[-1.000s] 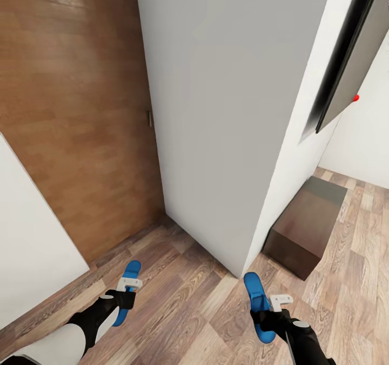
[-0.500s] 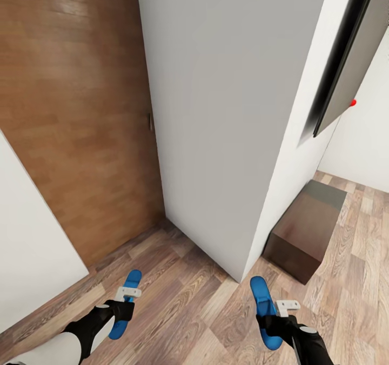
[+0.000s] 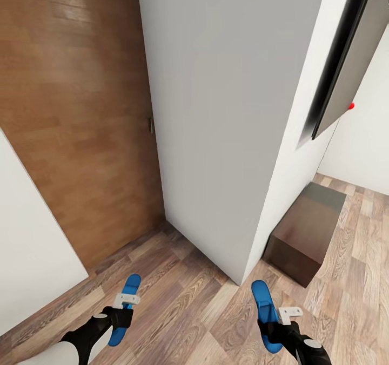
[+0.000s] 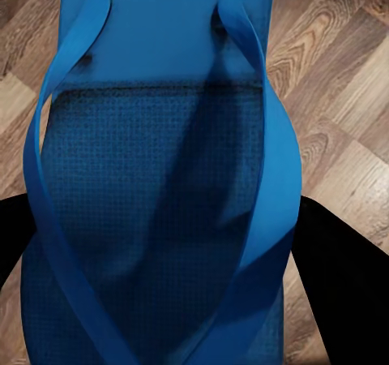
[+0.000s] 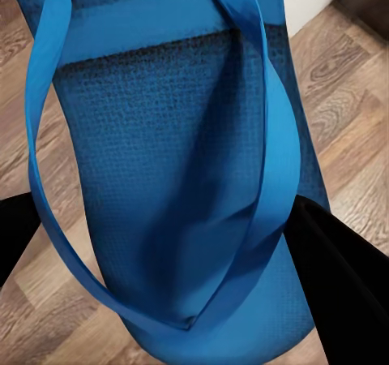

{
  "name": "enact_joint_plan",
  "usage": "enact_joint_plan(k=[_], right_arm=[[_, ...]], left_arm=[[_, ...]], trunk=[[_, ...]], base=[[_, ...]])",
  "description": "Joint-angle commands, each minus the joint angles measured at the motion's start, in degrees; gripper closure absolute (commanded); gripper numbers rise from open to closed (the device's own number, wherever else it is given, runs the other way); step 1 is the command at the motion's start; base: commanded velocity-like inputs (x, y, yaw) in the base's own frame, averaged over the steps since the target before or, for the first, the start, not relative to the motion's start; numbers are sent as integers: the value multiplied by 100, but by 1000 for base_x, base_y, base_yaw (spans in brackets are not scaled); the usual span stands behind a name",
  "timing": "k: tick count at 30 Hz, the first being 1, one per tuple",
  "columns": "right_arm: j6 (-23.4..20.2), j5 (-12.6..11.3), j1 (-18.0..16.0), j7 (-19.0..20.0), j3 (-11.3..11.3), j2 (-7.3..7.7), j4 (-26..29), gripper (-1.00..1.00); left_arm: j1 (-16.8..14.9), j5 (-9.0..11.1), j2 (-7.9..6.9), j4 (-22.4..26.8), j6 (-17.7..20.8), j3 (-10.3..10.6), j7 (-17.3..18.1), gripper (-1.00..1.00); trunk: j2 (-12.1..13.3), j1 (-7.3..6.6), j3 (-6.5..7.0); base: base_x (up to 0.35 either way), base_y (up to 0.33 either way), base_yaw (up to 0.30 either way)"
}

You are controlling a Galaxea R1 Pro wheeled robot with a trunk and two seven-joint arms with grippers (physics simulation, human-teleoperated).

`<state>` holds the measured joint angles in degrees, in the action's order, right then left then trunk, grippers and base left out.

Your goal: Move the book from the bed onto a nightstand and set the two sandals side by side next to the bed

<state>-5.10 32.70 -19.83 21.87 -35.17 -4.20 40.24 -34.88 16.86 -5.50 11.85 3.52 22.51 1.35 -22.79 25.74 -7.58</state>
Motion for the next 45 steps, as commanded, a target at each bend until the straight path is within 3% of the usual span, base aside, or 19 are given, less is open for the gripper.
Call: enact_joint_plan(k=[1,21,45], right_arm=[[-4,35,-6,55,-45,-16,8,100],[-3,43,-3,53,-79,-11,-279,100],[27,38,-3,54,-94,-10,-297,100]], left_arm=[[4,57,-5,8,13,33,9,100],[25,72,-4,1,-100,34,14,100],[34,63,31,3,-185,36,7,100]], trunk=[[-12,4,-6],[-12,4,76],[-12,4,292]], base=[[0,0,0],[0,0,0],[0,0,0]])
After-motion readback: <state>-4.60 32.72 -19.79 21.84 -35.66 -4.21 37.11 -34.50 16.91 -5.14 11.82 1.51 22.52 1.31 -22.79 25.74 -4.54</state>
